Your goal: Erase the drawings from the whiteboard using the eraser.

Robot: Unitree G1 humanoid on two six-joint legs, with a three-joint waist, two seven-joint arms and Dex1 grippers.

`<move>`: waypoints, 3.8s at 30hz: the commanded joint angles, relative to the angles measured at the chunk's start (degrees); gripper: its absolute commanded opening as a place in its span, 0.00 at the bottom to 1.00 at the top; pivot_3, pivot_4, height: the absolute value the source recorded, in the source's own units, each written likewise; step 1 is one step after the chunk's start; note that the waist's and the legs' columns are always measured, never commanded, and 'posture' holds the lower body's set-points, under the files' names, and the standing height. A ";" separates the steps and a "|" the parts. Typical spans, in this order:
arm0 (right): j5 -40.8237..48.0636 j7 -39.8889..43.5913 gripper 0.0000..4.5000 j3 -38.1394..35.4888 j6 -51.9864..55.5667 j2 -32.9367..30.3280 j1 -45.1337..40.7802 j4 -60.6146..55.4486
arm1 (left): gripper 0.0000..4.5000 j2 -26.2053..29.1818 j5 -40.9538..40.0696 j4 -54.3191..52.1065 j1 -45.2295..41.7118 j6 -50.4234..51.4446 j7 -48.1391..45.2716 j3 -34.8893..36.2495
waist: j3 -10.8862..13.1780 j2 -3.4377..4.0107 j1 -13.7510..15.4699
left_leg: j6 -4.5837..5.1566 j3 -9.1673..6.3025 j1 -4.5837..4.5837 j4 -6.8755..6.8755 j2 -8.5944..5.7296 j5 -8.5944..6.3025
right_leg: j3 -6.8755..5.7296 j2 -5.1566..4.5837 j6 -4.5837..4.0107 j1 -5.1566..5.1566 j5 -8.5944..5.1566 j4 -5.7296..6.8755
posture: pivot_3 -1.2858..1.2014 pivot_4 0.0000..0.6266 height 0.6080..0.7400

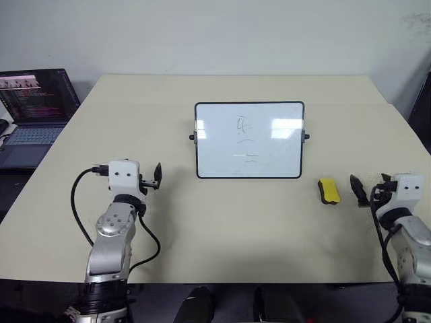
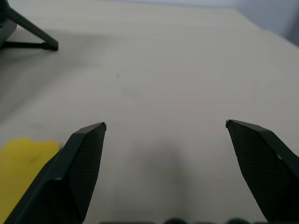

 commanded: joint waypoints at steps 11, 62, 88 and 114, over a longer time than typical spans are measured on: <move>2.96 -7.33 0.99 -4.20 15.26 -1.17 0.24 -15.42 | 1.00 1.41 -7.19 -1.49 -1.26 -1.16 -9.83 0.75 | -0.01 0.01 0.00 | 0.00 0.04 -0.01 0.01 0.00 0.00 | 0.04 0.03 0.01 -0.03 0.00 0.00 | 0.52 0.24 1.00; 2.97 -12.80 0.99 4.07 41.32 5.04 -9.57 -21.42 | 1.00 25.34 -20.85 -6.21 -19.57 9.28 -61.67 -16.89 | 0.08 0.08 -0.44 | 0.12 0.12 0.00 -0.43 0.00 -0.06 | 0.15 0.05 0.00 -0.24 -0.08 -0.06 | 0.52 0.24 1.00; 4.03 -11.80 0.99 3.48 45.35 5.24 -8.19 -23.99 | 1.00 24.37 -20.39 -6.54 -18.38 8.79 -60.91 -17.53 | 0.08 0.08 -0.45 | 0.12 0.14 0.00 -0.43 0.00 -0.06 | 0.16 0.05 0.01 -0.24 -0.07 -0.04 | 0.52 0.24 1.00; 3.61 -7.88 0.25 6.15 41.41 3.04 -7.75 -27.78 | 1.00 25.15 -20.82 -7.29 -17.23 11.88 -58.00 -15.74 | 0.08 0.08 -0.45 | 0.12 0.13 0.01 -0.42 0.00 -0.05 | 0.17 0.05 0.01 -0.24 -0.07 -0.01 | 0.52 0.24 1.00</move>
